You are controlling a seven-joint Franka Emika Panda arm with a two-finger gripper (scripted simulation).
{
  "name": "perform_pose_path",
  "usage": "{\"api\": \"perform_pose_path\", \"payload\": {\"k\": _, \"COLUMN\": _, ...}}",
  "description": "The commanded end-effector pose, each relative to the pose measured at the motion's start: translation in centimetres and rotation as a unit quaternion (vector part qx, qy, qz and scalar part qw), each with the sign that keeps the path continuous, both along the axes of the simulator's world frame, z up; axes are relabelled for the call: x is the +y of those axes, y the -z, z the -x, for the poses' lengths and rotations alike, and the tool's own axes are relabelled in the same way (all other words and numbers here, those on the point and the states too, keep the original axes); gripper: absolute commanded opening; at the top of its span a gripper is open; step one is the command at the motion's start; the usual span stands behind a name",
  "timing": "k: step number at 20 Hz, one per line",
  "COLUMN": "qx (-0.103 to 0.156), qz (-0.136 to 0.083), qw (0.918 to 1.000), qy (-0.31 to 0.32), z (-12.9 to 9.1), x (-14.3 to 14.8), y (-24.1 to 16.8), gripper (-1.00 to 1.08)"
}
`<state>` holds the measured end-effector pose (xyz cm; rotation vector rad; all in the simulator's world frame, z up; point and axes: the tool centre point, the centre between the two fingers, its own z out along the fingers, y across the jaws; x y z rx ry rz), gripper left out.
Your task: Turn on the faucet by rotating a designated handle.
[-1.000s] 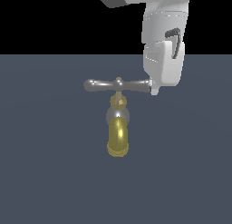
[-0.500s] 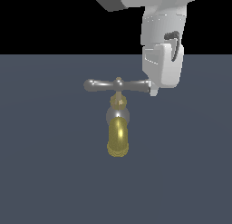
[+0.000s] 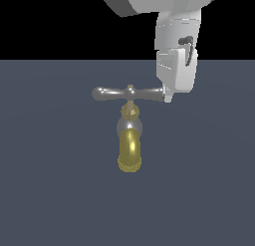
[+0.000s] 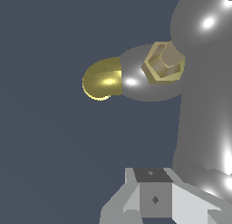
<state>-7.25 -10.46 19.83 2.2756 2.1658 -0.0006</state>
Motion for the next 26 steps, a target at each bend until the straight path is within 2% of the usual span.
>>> {"api": "perform_pose_path", "payload": {"k": 1, "qx": 0.000, "qz": 0.000, "qw": 1.0000, "qy": 0.000, "z": -0.7, "x": -0.1, "y": 0.0, "gripper": -1.00}}
{"api": "perform_pose_path", "payload": {"k": 21, "qx": 0.000, "qz": 0.000, "qw": 1.0000, "qy": 0.000, "z": -5.9, "x": -1.1, "y": 0.0, "gripper": -1.00}}
{"api": "perform_pose_path", "payload": {"k": 23, "qx": 0.004, "qz": 0.000, "qw": 1.0000, "qy": 0.006, "z": -5.2, "x": -1.7, "y": 0.2, "gripper": -1.00}}
{"api": "perform_pose_path", "payload": {"k": 26, "qx": 0.004, "qz": 0.000, "qw": 1.0000, "qy": 0.005, "z": -6.2, "x": -1.0, "y": 0.2, "gripper": -1.00}}
